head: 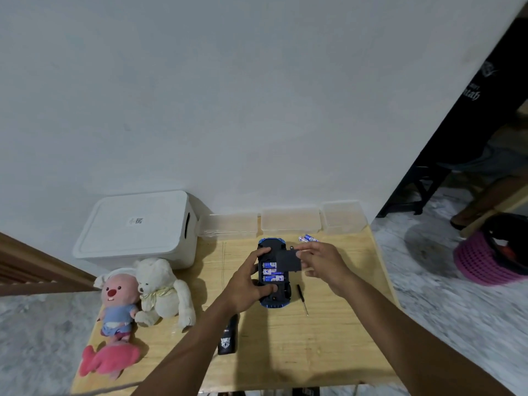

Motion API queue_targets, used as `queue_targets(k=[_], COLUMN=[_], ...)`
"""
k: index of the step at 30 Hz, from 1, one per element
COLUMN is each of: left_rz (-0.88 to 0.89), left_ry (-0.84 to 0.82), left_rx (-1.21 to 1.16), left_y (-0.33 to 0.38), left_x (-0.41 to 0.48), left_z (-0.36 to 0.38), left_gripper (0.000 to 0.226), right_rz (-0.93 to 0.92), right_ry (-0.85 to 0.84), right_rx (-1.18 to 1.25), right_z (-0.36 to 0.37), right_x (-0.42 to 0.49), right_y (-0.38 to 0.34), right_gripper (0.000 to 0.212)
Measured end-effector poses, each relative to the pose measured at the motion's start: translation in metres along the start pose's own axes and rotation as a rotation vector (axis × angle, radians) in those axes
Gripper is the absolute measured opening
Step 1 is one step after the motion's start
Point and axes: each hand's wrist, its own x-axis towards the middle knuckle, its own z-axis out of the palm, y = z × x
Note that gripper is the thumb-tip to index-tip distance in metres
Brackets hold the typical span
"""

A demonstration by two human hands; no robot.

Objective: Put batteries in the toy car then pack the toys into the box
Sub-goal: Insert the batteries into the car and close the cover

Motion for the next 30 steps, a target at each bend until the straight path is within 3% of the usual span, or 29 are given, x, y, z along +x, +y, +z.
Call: queue_targets(k=[8, 13, 22, 30], left_rz=[-0.031, -0.050, -0.042, -0.047], left_ry=[0.011, 0.029, 0.033, 0.029], left_rx=[-0.032, -0.053, -0.035, -0.032], left_y=[-0.005, -0.008, -0.013, -0.011], left_x=[-0.002, -0.003, -0.005, -0.005], left_z=[0.001, 0.004, 0.010, 0.015], left_gripper=[0.082, 0.083, 0.082, 0.082], right_rz=[0.271, 0.364, 0.183, 0.095], right_ry=[0.168, 0.185, 0.229, 0.321], right_rx=[-0.067, -0.166, -0.417, -0.493], right_z=[-0.057, -0.066, -0.050, -0.052], right_x=[0.008, 0.012, 0.019, 0.003], right_y=[0.058, 0.091, 0.114, 0.107], right_gripper=[0.013, 0.011, 0.010, 0.006])
